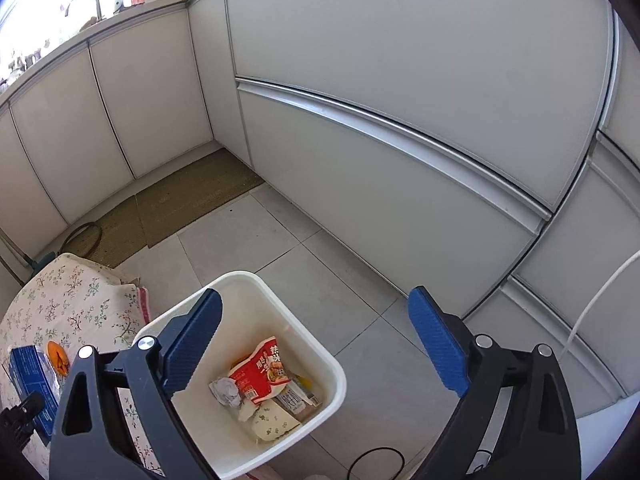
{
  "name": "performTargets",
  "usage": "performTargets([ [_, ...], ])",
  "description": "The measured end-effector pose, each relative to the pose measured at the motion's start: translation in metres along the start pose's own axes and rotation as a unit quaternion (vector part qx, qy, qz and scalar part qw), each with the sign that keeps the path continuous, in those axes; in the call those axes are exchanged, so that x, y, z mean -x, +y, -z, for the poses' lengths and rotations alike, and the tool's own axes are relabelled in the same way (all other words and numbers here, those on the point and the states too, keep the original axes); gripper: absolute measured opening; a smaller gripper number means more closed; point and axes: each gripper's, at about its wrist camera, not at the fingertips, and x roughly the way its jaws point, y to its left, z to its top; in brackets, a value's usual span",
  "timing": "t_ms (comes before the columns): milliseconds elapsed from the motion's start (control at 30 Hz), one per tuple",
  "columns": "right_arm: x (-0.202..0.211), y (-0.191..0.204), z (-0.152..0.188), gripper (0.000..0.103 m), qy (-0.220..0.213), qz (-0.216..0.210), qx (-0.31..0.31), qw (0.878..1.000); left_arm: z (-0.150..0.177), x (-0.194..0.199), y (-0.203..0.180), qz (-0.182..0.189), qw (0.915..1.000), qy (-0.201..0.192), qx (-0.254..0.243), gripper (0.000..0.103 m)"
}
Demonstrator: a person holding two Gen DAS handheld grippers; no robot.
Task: Collect trash
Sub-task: 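Carry the red noodle cup into the bin and open the right gripper while the left holds the box, then carry the blue box over the bin and open the left gripper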
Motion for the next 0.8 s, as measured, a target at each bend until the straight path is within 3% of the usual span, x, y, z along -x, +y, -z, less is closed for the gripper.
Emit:
performTargets([
  [400, -0.016, -0.065, -0.002, 0.093, 0.035, 0.004, -0.032, 0.999, 0.020, -0.059, -0.130, 0.041, 0.9953, 0.027, -0.084, 0.053],
  [733, -0.019, -0.070, -0.002, 0.094, 0.040, 0.007, -0.025, 0.999, 0.025, -0.094, -0.172, 0.042, 0.9904, 0.050, -0.122, 0.055],
  [800, -0.019, -0.070, -0.002, 0.094, 0.040, 0.008, -0.027, 0.999, 0.024, -0.095, -0.170, 0.038, 0.9910, 0.049, -0.119, 0.066],
])
